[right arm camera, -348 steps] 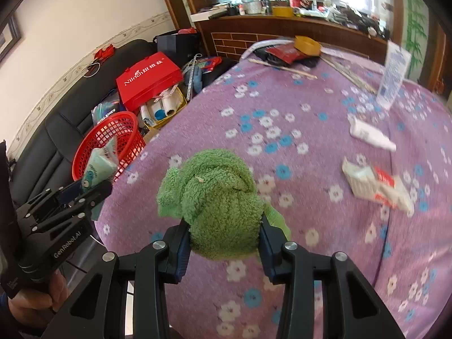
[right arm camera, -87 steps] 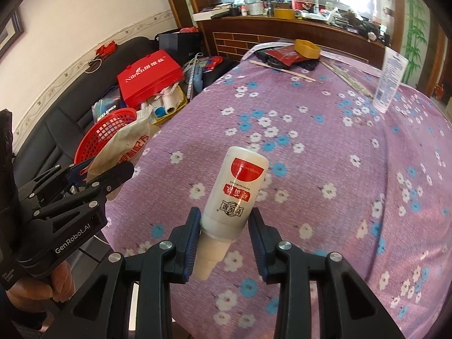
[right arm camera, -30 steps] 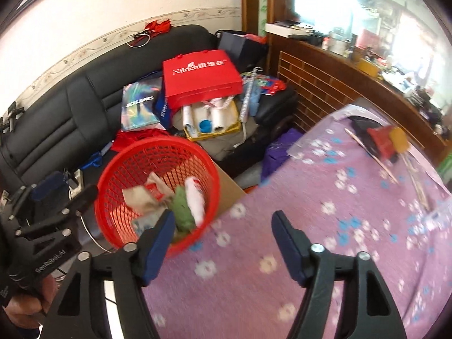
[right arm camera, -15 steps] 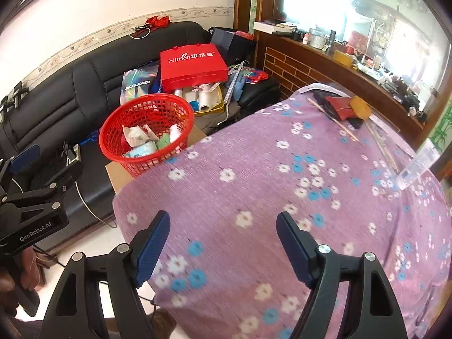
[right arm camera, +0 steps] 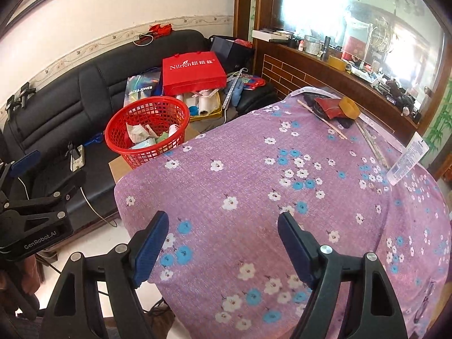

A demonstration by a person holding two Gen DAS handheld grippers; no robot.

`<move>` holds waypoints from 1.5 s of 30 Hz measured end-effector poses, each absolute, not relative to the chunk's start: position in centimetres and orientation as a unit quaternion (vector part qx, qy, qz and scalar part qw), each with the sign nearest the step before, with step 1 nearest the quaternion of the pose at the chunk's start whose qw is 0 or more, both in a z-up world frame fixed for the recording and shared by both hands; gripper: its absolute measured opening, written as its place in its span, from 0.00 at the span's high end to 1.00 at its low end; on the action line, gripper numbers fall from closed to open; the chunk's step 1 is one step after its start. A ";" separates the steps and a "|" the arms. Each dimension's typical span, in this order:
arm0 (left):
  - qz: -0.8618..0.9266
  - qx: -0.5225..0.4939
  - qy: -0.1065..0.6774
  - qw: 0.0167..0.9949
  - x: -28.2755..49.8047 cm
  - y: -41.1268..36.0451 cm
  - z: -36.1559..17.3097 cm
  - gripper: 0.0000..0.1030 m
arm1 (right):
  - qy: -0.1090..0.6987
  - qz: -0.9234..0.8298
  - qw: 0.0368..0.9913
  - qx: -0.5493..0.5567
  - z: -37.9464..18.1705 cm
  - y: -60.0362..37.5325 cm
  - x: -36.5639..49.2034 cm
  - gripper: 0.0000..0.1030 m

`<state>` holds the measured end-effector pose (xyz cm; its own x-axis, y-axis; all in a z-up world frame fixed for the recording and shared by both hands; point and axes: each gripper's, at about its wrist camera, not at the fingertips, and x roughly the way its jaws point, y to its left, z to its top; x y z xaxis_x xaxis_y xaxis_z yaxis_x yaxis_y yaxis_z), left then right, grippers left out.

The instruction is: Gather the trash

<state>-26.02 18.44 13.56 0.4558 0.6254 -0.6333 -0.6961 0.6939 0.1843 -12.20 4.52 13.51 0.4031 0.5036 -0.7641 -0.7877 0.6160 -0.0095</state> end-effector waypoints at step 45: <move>0.424 -0.071 0.359 0.828 -27.0 20.5 12.5 0.02 | 0.375 0.408 0.802 -0.223 13.0 7.6 -13.3 0.19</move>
